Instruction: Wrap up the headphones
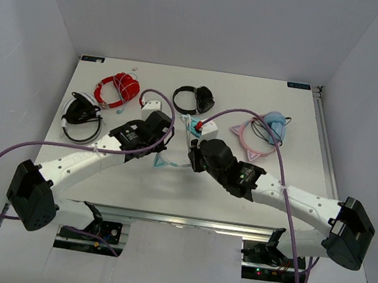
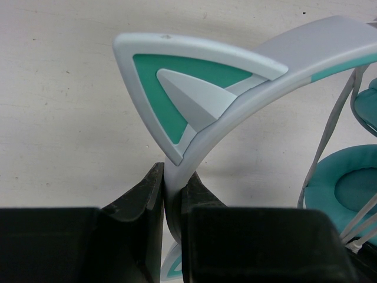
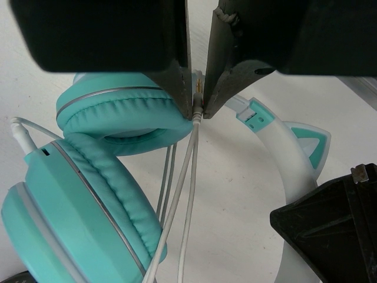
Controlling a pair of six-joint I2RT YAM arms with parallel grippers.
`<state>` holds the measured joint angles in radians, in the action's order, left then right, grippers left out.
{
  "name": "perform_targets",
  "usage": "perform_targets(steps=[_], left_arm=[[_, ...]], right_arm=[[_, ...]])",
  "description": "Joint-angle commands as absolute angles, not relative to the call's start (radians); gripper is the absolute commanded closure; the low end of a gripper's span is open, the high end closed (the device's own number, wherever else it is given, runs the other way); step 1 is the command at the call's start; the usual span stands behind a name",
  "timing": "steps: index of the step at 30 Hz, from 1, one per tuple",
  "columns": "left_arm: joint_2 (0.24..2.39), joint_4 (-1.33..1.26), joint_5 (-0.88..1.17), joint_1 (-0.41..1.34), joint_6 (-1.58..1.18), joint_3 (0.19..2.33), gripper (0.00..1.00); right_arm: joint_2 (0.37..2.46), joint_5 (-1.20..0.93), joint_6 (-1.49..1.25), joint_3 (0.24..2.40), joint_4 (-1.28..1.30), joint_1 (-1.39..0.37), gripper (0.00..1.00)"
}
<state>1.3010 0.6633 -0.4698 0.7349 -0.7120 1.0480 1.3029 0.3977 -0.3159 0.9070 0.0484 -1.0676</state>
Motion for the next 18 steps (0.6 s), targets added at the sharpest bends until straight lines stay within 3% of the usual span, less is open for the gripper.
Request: perform_targets(steps=[1,18], left_arm=[[1.231,0.574,-0.466,0.732,-0.744,1.059,1.0],[1.218,0.584,-0.504,0.732,-0.707,1.048,1.0]], right_arm=[[1.303,0.453,-0.324,0.897,0.079,-1.063,0.77],[1.198,0.44,-0.323,0.899,0.149,-1.063,0.62]])
